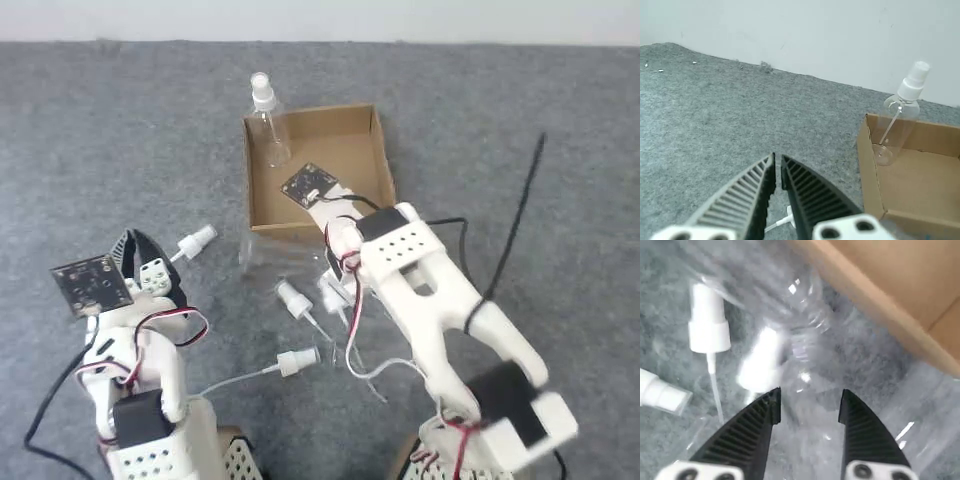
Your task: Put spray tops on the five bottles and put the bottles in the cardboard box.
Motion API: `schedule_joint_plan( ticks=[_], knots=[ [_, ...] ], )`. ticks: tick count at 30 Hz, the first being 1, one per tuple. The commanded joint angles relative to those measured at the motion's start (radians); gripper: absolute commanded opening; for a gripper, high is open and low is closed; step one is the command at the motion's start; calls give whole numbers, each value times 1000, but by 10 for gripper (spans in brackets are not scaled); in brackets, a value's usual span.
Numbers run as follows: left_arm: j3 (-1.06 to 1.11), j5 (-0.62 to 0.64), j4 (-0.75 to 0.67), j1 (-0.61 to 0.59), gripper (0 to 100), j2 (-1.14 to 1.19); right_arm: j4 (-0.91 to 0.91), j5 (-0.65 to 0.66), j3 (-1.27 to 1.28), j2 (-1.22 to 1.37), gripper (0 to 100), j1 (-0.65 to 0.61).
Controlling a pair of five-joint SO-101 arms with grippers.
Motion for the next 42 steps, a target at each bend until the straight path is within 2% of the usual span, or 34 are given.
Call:
schedule_joint_plan(
  ticks=[1,9,14,30,38,42],
  knots=[
    [-10,-11,-37,-5,13,-18,13,17,-104,45,159,16],
    [-10,-11,-37,-5,13,-18,110,20,-192,122,166,16],
    [-10,-11,-37,-5,13,-18,145,63,-198,137,254,10],
    [-10,-12,-37,-5,13,-18,134,147,-199,203,235,10],
    [-10,-12,-37,-5,13,-18,148,150,-221,179,118,18],
    [-10,-12,-37,-5,13,-18,202,146,-219,119,102,18]
  ],
)
